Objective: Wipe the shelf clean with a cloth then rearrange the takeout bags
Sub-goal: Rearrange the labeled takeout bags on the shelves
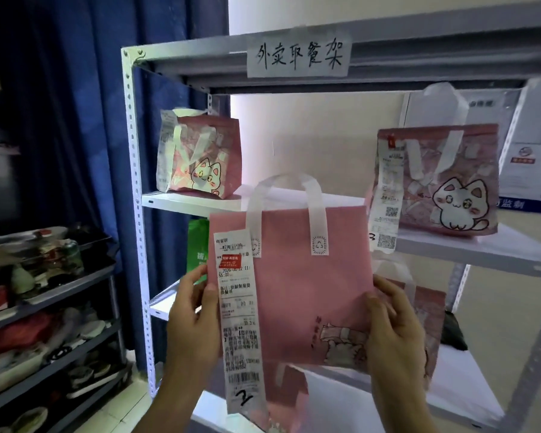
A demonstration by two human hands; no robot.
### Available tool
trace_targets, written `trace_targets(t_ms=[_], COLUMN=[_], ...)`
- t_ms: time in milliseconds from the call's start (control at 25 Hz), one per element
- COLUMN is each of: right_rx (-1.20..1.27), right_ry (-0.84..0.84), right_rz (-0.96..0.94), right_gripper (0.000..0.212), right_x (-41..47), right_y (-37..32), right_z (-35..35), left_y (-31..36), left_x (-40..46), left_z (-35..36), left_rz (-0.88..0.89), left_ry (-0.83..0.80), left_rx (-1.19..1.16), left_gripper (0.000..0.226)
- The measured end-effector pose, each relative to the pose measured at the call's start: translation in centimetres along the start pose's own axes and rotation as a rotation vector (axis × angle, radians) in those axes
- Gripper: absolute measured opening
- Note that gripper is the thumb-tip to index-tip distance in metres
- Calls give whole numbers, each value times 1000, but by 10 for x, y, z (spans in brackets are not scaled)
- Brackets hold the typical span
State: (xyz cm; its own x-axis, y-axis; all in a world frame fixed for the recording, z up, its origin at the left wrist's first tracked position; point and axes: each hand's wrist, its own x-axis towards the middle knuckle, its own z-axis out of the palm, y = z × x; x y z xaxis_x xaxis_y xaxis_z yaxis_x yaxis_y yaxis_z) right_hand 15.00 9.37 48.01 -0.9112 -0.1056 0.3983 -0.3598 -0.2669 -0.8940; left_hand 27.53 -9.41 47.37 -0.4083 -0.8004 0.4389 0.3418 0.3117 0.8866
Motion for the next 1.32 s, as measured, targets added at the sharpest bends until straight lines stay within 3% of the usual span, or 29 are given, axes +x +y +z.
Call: trace_targets(t_ms=[320, 760, 920, 1120, 1320], right_rx=[72, 33, -26, -147, -208], right_ry=[92, 288, 388, 419, 497], right_rz=[-99, -159, -209, -290, -306], right_gripper=[23, 24, 24, 33, 23], right_x=[62, 117, 141, 168, 191], right_y=[-49, -71, -68, -44, -15], right_z=[77, 144, 156, 165, 169], left_y=[42, 46, 34, 3, -19], left_x=[111, 230, 261, 285, 298], left_z=[4, 23, 33, 47, 58], left_rz=[177, 227, 245, 256, 198], left_ry=[-208, -461, -555, -471, -430], left_rx=[-72, -116, -66, 130, 77], left_gripper=[41, 53, 66, 72, 55])
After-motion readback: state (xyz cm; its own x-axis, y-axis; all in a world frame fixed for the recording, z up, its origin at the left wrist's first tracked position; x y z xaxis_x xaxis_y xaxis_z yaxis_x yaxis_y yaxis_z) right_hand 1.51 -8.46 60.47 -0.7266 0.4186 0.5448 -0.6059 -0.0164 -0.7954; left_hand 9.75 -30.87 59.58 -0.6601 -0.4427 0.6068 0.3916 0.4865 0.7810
